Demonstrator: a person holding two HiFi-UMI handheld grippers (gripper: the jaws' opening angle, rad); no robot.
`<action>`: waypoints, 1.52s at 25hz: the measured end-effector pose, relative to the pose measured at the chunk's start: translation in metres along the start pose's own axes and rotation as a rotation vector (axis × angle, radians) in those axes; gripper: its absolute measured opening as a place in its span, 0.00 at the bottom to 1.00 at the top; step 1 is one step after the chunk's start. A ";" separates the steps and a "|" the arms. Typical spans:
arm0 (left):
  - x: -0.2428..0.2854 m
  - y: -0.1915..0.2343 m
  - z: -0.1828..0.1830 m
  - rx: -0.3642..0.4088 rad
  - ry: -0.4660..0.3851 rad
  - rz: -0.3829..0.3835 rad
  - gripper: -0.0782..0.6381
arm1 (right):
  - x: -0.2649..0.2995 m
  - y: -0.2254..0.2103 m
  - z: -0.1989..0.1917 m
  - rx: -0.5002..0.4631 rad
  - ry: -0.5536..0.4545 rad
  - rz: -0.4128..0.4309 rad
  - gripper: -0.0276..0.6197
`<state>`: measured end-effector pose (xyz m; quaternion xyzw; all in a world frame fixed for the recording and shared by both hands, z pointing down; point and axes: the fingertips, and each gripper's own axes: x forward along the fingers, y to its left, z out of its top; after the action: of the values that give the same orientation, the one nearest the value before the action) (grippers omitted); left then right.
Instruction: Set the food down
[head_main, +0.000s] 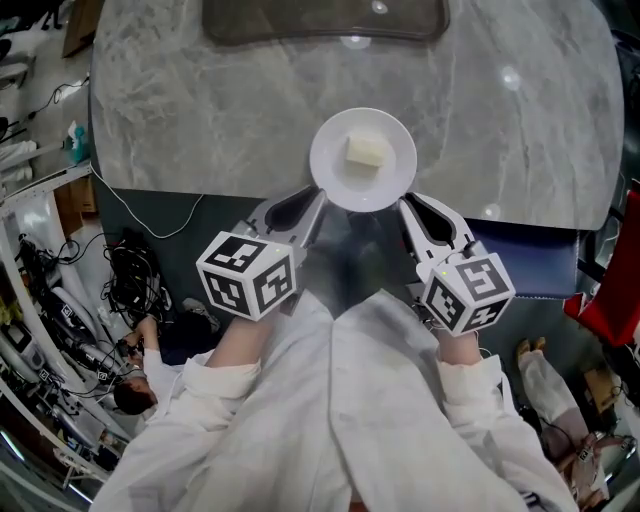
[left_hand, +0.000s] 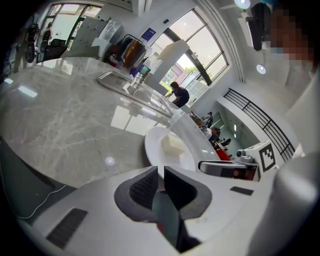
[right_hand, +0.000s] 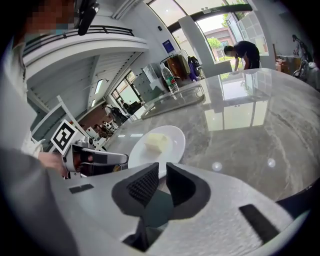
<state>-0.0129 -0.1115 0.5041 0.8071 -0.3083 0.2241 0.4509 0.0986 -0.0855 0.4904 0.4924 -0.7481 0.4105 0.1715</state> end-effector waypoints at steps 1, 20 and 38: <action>0.000 0.001 0.000 -0.001 0.002 0.007 0.15 | 0.000 -0.001 0.000 0.003 -0.002 -0.006 0.05; 0.000 0.004 0.000 -0.033 0.016 0.016 0.27 | 0.005 -0.008 -0.006 0.054 0.032 -0.018 0.20; 0.007 0.006 0.002 -0.009 0.012 0.020 0.25 | 0.013 -0.012 -0.008 0.052 0.050 -0.045 0.18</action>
<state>-0.0117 -0.1180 0.5111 0.8006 -0.3146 0.2322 0.4540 0.1024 -0.0888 0.5094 0.5027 -0.7216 0.4380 0.1866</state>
